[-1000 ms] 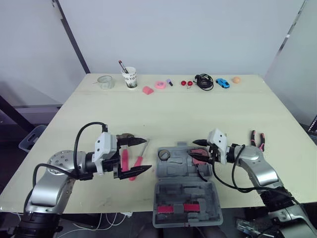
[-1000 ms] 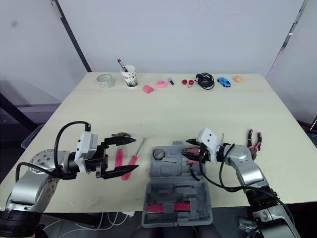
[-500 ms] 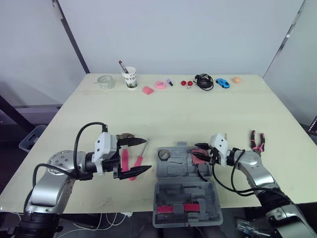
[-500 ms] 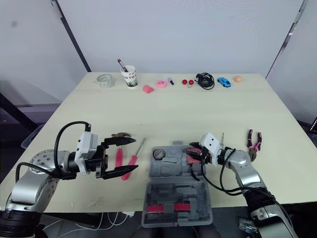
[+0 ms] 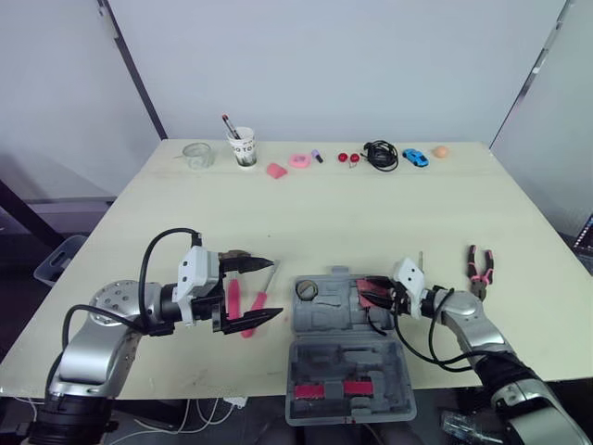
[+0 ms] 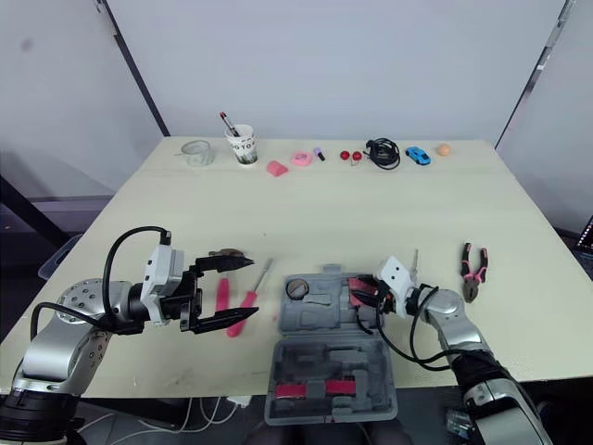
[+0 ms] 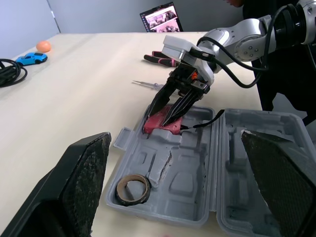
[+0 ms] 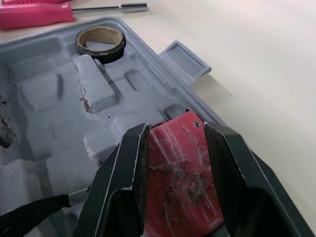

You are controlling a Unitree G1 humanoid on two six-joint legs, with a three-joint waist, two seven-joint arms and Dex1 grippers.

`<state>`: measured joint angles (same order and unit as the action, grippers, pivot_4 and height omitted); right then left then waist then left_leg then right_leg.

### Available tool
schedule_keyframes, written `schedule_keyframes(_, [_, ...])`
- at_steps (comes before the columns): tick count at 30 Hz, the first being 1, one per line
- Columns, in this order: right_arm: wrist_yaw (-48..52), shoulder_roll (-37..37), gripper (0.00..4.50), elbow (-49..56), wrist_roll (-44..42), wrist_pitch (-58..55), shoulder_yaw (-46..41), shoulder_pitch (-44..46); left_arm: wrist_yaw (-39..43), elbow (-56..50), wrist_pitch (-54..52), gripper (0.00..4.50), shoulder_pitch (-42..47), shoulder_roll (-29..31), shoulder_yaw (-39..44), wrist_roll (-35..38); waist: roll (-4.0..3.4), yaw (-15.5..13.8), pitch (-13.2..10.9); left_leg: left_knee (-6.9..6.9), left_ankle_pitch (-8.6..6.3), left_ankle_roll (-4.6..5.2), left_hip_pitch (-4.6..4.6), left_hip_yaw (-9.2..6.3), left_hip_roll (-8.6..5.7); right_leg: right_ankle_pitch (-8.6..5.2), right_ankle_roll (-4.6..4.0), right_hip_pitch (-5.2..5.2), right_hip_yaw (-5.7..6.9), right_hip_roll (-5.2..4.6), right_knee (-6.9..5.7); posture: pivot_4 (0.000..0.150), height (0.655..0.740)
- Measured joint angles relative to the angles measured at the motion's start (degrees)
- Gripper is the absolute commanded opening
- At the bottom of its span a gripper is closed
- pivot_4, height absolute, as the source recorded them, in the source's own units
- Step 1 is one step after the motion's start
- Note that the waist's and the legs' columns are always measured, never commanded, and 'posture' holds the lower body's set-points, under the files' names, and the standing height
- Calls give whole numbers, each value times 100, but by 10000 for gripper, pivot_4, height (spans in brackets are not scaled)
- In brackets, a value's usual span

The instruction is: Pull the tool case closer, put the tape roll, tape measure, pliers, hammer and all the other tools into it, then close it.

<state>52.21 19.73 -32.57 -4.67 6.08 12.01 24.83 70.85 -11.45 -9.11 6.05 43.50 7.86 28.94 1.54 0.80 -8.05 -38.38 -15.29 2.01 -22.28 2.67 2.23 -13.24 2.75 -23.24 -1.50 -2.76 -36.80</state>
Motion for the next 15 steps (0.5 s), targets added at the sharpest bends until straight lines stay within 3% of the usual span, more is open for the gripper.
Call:
schedule_keyframes(3, [-18,1,18314,-5,25,-112,27,10,-16,0,21,45000,-41,-27,1,-3,7,-5,4,11,-1,0,49,-6,4,-3,-1,46,0,-4,7,1500,7400])
schedule_keyframes(11, [-178,-5,18314,128,26,70,-8,-95,-149,0,10,45000,-205,-134,3,-2,7,-12,5,13,-1,0,49,-22,5,-2,-1,46,-2,-9,6,1500,7400])
schedule_keyframes(15, [-349,-6,18314,667,-96,-73,-177,-409,-607,-4,-260,45000,-297,-424,165,238,-9,-8,-11,13,-1,0,42,-22,4,-2,-1,41,-2,-14,6,1500,7400])
